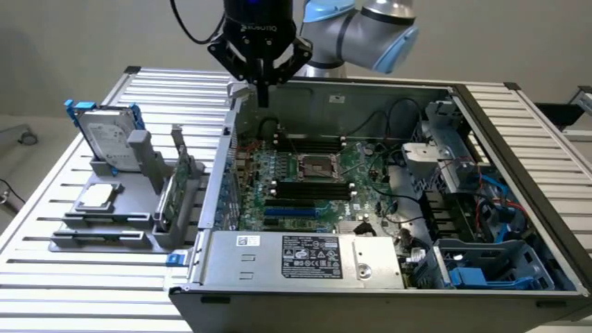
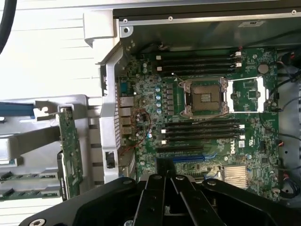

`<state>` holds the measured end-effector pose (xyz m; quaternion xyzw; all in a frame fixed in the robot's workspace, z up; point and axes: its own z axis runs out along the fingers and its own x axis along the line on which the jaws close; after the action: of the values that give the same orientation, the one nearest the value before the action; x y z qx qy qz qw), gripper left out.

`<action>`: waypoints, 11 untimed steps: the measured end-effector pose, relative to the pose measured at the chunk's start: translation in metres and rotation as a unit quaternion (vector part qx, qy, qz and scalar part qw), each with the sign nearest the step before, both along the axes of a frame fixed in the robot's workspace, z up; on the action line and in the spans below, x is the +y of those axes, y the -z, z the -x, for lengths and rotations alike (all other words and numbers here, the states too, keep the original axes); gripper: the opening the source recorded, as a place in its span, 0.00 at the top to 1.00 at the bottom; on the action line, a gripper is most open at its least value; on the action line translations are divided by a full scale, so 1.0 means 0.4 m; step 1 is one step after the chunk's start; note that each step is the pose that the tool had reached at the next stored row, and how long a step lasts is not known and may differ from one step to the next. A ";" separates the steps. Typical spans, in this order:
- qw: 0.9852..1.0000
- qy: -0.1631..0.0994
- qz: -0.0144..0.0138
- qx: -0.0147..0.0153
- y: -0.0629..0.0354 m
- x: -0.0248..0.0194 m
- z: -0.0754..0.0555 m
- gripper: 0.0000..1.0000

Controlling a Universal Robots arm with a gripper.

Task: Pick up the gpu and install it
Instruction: 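Reach for the gpu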

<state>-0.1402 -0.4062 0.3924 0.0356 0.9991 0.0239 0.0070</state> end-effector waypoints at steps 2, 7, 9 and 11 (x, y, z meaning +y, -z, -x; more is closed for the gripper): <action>1.000 0.000 0.000 0.001 0.001 0.002 0.023 0.89; 1.000 0.000 0.000 0.002 0.008 0.008 0.079 0.89; 1.000 0.000 0.001 0.002 0.013 0.013 0.102 0.89; 1.000 0.000 0.002 0.002 0.018 0.020 0.125 0.89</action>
<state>-0.1901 -0.3981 0.3853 0.0357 0.9991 0.0220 0.0048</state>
